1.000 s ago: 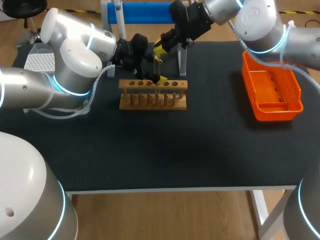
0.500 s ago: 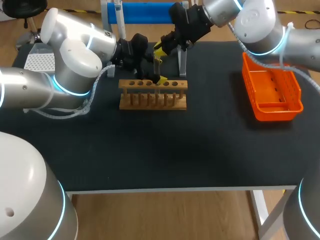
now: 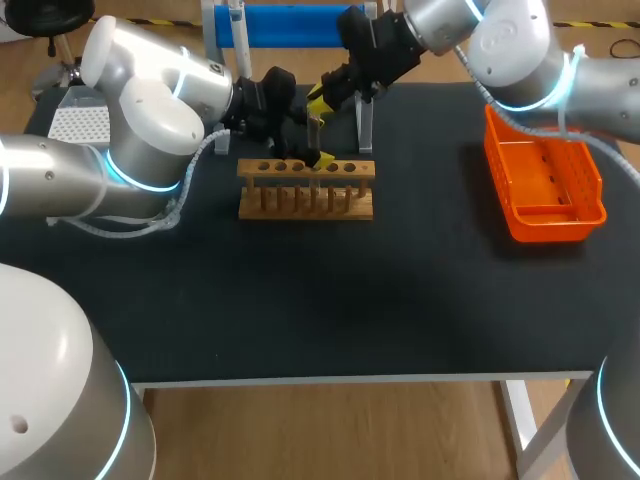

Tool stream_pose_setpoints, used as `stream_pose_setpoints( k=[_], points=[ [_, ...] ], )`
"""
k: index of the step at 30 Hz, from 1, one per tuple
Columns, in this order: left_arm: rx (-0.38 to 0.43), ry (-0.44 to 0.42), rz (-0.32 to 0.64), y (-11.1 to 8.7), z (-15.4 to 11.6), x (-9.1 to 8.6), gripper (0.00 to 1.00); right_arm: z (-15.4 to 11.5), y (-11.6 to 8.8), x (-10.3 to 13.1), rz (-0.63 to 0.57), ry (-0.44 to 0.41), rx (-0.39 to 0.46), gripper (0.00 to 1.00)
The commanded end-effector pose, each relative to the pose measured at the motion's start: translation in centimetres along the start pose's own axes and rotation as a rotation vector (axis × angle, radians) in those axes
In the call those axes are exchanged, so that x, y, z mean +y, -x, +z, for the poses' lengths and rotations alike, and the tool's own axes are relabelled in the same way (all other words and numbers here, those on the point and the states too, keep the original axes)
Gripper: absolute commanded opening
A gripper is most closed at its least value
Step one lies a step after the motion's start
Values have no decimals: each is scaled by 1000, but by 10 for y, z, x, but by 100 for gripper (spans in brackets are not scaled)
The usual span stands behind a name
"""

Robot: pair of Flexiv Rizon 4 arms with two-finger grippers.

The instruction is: Invert the test tube, pick up the pipette, mount the tip to pipette, aspirate from beaker and dispense into the tube, eject the tip, return the pipette, and cap with the stopper.

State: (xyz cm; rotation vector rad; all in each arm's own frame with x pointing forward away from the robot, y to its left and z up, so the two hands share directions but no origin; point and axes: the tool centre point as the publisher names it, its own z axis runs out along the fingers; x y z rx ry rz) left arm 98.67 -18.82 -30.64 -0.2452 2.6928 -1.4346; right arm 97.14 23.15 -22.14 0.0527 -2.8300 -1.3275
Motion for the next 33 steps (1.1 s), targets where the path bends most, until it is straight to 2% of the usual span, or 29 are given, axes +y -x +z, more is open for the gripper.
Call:
stream_pose_setpoints(
  k=[1, 33],
  points=[
    [1, 2, -1, 0, 0, -1, 100, 0, 2, -2, -2, 3, -2, 0],
    [1, 2, -1, 0, 0, -1, 100, 3, 10, 2, -11, 12, -8, 0]
  ],
)
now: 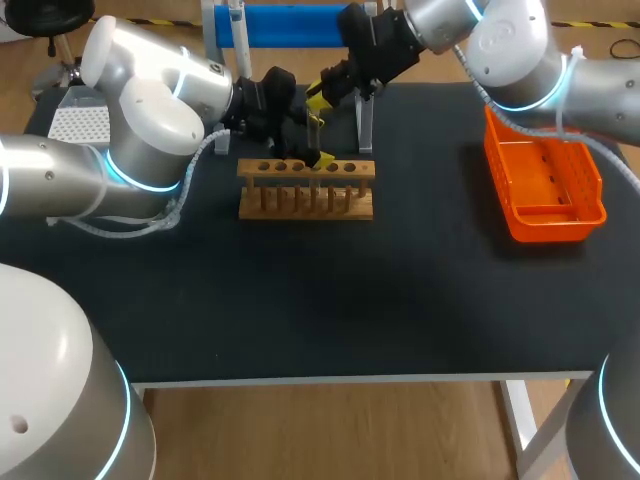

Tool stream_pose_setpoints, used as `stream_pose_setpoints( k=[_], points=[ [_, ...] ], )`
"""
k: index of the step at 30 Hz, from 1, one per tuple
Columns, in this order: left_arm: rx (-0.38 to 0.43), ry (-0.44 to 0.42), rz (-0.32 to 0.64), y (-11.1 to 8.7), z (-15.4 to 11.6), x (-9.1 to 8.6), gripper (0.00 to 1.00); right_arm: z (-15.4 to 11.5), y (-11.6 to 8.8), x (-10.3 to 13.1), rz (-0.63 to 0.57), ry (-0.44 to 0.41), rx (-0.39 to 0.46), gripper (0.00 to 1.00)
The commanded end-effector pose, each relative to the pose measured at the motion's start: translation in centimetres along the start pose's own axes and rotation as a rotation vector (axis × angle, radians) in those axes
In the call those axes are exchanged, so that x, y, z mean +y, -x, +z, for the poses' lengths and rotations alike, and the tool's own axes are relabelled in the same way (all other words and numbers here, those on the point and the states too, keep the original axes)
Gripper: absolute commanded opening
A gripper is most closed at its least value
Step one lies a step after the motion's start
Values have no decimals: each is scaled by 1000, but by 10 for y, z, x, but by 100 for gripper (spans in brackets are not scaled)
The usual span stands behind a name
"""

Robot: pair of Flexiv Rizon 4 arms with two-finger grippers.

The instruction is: Invert the test tube, pick up the pipette, mount the tip to pipette, aspirate from beaker and dispense into the tube, eject the tip, return the pipette, and cap with the stopper.

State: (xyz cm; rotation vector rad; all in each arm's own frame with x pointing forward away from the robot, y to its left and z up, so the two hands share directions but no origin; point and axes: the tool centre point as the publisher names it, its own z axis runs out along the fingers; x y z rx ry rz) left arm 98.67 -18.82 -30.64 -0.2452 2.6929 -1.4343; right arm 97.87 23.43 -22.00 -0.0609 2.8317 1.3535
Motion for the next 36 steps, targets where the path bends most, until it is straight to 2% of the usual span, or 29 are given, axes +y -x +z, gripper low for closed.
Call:
stream_pose_setpoints(
  k=[1, 27, 36],
  points=[
    [1, 2, -1, 0, 0, -1, 100, 2, 3, -1, 1, -3, 6, 0],
    [1, 2, -1, 0, 0, -1, 100, -1, 1, 3, -8, 11, 0, 0],
    [1, 2, -1, 0, 0, -1, 100, 4, -1, -2, 2, 4, 8, 0]
  ],
)
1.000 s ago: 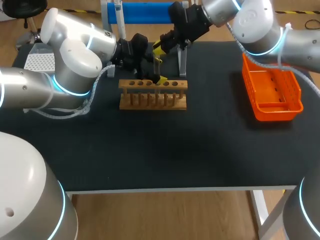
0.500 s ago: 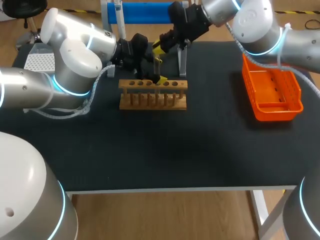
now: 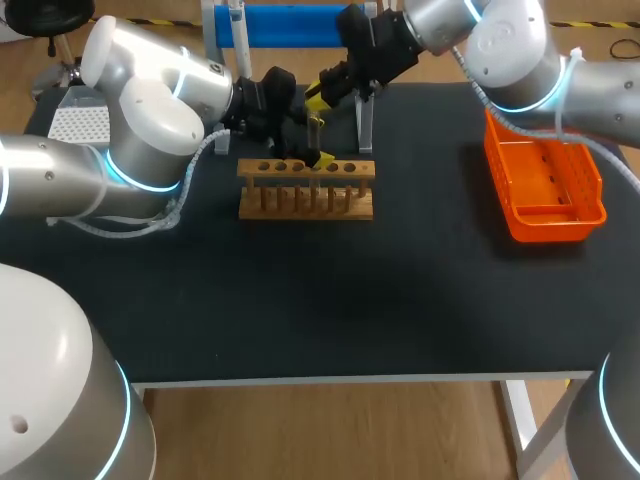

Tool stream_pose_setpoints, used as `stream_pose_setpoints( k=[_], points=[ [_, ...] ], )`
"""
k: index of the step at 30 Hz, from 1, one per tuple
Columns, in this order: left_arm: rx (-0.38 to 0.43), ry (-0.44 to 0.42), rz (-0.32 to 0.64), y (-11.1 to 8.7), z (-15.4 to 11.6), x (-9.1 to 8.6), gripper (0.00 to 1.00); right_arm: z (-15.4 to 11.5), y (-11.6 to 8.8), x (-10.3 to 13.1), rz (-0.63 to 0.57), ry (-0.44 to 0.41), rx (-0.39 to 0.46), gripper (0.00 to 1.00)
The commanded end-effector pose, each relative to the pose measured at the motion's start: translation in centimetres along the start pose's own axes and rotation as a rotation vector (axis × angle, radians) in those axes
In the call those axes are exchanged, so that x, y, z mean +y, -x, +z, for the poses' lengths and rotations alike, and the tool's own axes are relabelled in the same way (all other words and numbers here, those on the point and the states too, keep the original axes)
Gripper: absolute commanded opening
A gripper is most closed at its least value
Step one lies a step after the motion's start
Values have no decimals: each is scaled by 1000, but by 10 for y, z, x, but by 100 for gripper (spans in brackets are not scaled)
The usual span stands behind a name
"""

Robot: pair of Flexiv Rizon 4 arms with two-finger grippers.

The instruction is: Invert the test tube, pick up the pipette, mount the tip to pipette, aspirate from beaker and dispense into the tube, eject the tip, return the pipette, and cap with the stopper.

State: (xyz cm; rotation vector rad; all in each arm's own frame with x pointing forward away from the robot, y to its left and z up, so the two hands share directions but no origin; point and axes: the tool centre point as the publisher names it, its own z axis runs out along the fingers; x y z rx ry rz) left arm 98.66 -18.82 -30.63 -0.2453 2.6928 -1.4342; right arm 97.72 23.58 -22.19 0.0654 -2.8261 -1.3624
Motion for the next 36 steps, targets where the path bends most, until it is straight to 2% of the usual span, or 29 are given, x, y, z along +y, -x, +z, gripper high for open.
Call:
stream_pose_setpoints(
  k=[1, 22, 23, 25, 26, 31, 36],
  points=[
    [1, 2, -1, 0, 0, -1, 100, 2, 0, -2, 4, -4, 3, 0],
    [1, 2, -1, 0, 0, -1, 100, 13, -7, -24, 35, -42, 30, 0],
    [1, 2, -1, 0, 0, -1, 100, 14, -7, -25, 38, -44, 31, 13],
    [1, 2, -1, 0, 0, -1, 100, 13, -7, -26, 46, -42, 29, 67],
    [1, 2, -1, 0, 0, -1, 100, 12, -6, -27, 48, -37, 26, 99],
    [1, 2, -1, 0, 0, -1, 100, 2, -5, -31, 65, 12, 9, 100],
    [1, 2, -1, 0, 0, -1, 100, -9, -5, -36, 72, 102, -7, 100]
  ],
)
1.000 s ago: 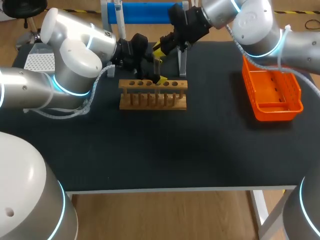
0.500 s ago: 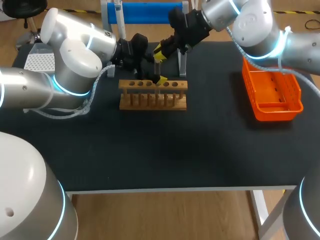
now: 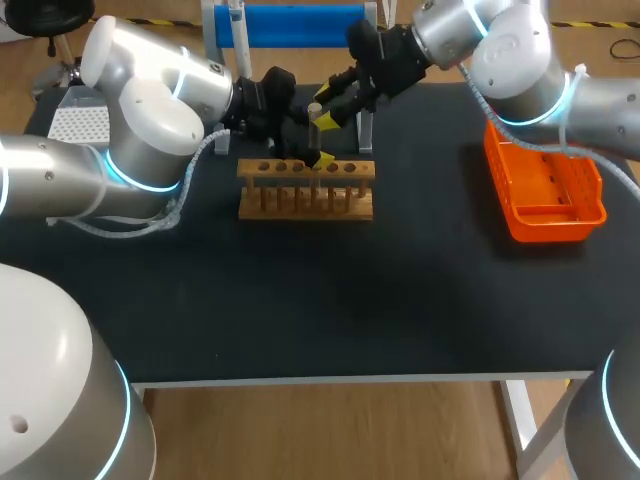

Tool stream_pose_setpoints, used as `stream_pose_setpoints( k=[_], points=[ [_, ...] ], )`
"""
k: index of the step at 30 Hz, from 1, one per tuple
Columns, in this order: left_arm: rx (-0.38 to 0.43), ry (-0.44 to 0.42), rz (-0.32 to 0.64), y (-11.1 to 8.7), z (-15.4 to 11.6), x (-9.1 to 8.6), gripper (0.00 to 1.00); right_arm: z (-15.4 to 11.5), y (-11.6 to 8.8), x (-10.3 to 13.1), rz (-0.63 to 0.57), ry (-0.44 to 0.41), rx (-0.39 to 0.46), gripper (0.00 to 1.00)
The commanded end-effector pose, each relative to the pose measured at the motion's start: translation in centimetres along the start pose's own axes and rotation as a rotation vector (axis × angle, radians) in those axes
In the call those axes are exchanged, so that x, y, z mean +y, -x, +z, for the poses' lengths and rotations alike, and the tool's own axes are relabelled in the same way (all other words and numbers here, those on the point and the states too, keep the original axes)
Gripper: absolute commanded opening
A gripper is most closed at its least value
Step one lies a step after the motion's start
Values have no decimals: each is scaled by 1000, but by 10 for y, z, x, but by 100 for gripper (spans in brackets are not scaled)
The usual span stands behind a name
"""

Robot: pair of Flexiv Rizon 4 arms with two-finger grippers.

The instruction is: Invert the test tube, pick up the pipette, mount the tip to pipette, aspirate from beaker and dispense into the tube, eject the tip, return the pipette, and cap with the stopper.

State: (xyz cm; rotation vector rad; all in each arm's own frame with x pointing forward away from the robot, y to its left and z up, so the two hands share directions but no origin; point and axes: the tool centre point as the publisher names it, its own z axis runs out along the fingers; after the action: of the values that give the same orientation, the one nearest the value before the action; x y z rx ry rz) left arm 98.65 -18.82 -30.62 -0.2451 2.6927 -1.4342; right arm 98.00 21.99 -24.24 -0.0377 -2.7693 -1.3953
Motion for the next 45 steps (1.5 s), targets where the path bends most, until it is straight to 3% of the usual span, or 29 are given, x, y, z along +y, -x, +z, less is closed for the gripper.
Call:
stream_pose_setpoints(
  k=[1, 8, 10, 11, 12, 21, 45],
  points=[
    [1, 2, -1, 0, 0, 0, 100, -12, -6, -10, -11, 94, -5, 100],
    [1, 2, -1, 0, 0, 0, 100, -23, -7, -6, -68, 289, 18, 98],
    [1, 2, -1, 0, 0, 0, 100, -25, -8, -4, -85, 346, 27, 47],
    [1, 2, -1, 0, 0, 0, 100, -27, -8, -3, -91, 372, 34, 32],
    [1, 2, -1, 0, 0, 0, 100, -28, -8, -2, -101, 391, 34, 0],
    [1, 2, -1, 0, 0, 0, 100, -30, -9, 11, -142, 529, 97, 0],
    [1, 2, -1, 0, 0, 0, 100, -9, -4, 30, -103, 589, 168, 0]
  ],
)
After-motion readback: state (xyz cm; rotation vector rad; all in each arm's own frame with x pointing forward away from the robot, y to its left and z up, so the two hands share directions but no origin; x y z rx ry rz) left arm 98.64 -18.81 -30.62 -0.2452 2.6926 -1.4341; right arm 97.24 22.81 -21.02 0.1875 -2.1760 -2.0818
